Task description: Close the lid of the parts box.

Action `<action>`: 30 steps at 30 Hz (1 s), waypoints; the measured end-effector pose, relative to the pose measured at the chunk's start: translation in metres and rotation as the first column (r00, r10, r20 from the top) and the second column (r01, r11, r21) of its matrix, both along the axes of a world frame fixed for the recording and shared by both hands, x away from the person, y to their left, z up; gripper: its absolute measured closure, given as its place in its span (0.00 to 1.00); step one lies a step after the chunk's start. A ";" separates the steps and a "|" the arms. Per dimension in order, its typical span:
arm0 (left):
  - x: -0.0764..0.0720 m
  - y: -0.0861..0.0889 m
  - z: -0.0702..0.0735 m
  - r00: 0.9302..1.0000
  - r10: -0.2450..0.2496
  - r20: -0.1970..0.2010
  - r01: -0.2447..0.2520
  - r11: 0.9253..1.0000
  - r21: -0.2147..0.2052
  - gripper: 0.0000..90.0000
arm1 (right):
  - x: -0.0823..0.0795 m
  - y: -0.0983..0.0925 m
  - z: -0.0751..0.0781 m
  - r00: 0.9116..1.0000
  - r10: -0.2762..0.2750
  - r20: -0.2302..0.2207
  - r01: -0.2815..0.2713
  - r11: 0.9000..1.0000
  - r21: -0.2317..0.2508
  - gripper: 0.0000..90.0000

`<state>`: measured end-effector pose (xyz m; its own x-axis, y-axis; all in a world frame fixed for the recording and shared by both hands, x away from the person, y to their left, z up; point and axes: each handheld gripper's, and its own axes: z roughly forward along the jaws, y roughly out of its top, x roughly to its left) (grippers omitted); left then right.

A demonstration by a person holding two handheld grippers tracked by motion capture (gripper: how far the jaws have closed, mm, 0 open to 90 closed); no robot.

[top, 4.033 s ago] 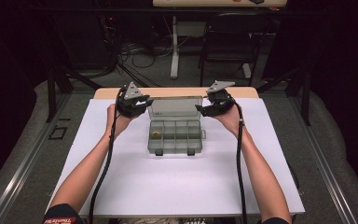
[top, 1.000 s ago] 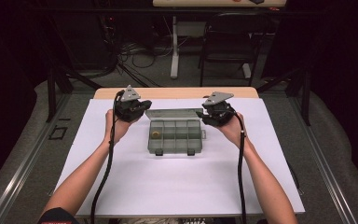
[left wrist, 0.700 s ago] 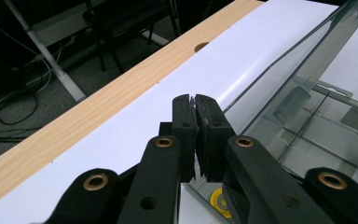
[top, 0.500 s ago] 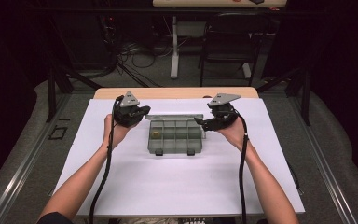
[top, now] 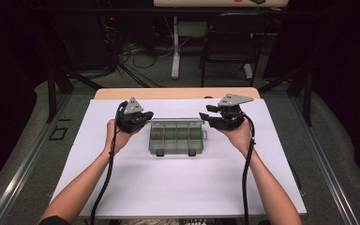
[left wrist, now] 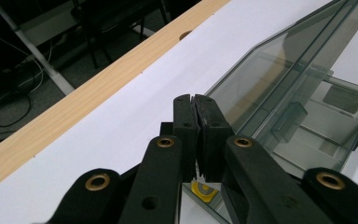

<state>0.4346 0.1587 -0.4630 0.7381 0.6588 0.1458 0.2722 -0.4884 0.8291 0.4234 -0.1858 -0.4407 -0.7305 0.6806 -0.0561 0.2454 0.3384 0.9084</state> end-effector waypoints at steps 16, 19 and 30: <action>-0.015 0.000 -0.013 0.999 -0.035 0.005 0.035 0.999 -0.014 0.96 | -0.009 0.018 -0.018 1.000 -0.014 -0.006 0.014 0.996 -0.083 0.95; -0.017 0.001 -0.017 0.999 -0.037 -0.001 0.037 0.999 -0.019 0.96 | -0.012 0.019 -0.021 1.000 -0.014 0.004 0.014 0.996 -0.089 1.00; -0.022 0.004 -0.030 0.999 -0.044 -0.026 0.044 0.999 -0.021 0.97 | -0.020 0.025 -0.036 1.000 0.007 0.002 -0.007 0.991 -0.135 1.00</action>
